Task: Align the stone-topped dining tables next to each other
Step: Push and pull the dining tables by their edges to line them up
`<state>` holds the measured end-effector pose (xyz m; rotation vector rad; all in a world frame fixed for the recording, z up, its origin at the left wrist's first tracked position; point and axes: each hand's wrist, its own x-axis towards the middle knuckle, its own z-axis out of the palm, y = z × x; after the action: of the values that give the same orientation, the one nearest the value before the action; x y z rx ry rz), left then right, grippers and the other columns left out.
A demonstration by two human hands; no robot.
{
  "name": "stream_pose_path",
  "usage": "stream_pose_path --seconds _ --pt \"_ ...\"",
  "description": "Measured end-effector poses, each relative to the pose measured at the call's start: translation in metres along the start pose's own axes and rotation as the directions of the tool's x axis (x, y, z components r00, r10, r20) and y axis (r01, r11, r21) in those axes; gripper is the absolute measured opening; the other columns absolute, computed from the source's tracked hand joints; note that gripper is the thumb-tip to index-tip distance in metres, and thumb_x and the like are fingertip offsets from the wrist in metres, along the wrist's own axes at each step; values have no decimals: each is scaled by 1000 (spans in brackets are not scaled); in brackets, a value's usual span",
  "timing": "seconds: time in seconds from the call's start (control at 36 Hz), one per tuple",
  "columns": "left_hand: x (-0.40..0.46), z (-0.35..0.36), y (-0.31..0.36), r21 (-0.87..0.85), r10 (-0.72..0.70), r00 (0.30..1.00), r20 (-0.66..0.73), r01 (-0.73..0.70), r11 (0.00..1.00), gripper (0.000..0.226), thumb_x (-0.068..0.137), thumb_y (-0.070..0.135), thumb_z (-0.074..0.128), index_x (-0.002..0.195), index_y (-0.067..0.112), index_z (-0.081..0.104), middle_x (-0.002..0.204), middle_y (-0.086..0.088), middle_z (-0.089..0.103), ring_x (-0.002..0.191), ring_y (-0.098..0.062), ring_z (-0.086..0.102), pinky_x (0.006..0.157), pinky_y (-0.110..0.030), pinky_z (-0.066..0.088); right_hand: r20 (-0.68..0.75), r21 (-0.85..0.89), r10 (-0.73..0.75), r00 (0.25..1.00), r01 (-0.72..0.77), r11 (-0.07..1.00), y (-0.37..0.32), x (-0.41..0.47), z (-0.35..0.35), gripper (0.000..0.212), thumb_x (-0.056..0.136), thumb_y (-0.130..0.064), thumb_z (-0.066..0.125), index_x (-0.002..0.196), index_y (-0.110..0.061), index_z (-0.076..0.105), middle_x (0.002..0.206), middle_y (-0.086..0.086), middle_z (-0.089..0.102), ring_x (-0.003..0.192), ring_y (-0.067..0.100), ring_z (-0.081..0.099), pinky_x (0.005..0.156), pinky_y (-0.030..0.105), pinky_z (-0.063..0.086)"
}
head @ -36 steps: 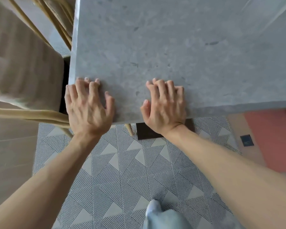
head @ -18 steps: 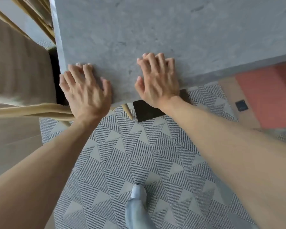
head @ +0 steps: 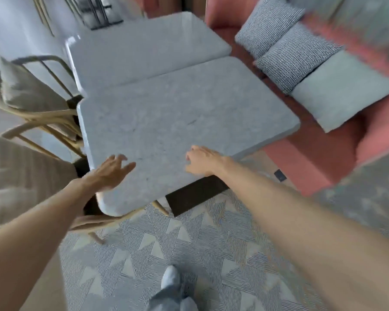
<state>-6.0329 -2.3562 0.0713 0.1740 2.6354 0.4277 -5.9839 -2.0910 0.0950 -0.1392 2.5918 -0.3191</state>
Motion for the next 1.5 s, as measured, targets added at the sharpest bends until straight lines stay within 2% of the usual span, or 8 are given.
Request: stream_pose_path --seconds 0.11,0.22,0.33,0.44,0.61,0.81,1.14,1.5 --pt "32 -67 79 -157 151 972 -178 -180 971 45 99 50 45 125 15 57 127 -17 59 118 -35 54 97 -40 39 -233 237 118 965 -61 970 50 -34 -90 38 97 -36 53 115 -4 64 127 13 57 111 32 59 95 40 47" --pt "45 -126 188 -486 296 905 -305 -415 769 32 94 55 46 97 26 61 102 -9 67 103 -38 63 85 -46 52 -534 582 308 787 78 810 105 -82 -167 28 94 -34 60 101 -8 69 101 7 70 98 24 65 85 36 49" --pt "32 -149 292 -584 386 825 -414 -565 582 38 85 62 45 94 30 65 99 -1 69 92 -24 67 77 -42 55 -598 771 447 665 326 547 159 -129 -223 23 98 -26 56 98 -6 68 101 14 71 86 24 66 74 36 52" --pt "36 -144 380 -581 453 772 -446 -635 509 34 100 46 42 100 23 66 106 -8 69 93 -23 66 80 -44 55 -639 765 456 620 446 465 223 -150 -257 26 98 -29 53 97 -8 69 100 11 72 83 22 68 79 40 55" --pt "68 -106 476 -686 375 805 -459 -590 426 44 101 47 40 107 12 65 110 -16 68 95 -25 66 81 -46 55 -627 778 395 671 523 347 324 -140 -264 31 100 -31 51 101 -5 69 99 13 73 82 23 70 69 32 56" --pt "110 -57 528 -831 118 927 -355 -371 414 42 105 40 36 107 8 64 111 -18 67 95 -29 65 79 -48 55 -462 870 292 838 364 333 424 -114 -277 33 100 -38 51 104 -10 68 106 15 73 90 25 71 84 42 57" --pt "239 -81 562 -781 -47 839 -543 -484 394 42 106 36 37 107 5 64 102 -16 70 87 -27 66 72 -38 53 -545 807 88 834 493 326 457 25 -362 35 102 -31 47 108 -3 68 104 18 73 97 32 71 91 46 53" --pt "318 -51 548 -912 -464 786 -407 -326 248 44 106 35 38 108 0 65 100 -20 69 87 -27 64 75 -41 52 -293 914 -26 956 289 284 475 172 -392 41 104 -23 45 119 12 60 115 31 66 94 37 64 82 41 49"
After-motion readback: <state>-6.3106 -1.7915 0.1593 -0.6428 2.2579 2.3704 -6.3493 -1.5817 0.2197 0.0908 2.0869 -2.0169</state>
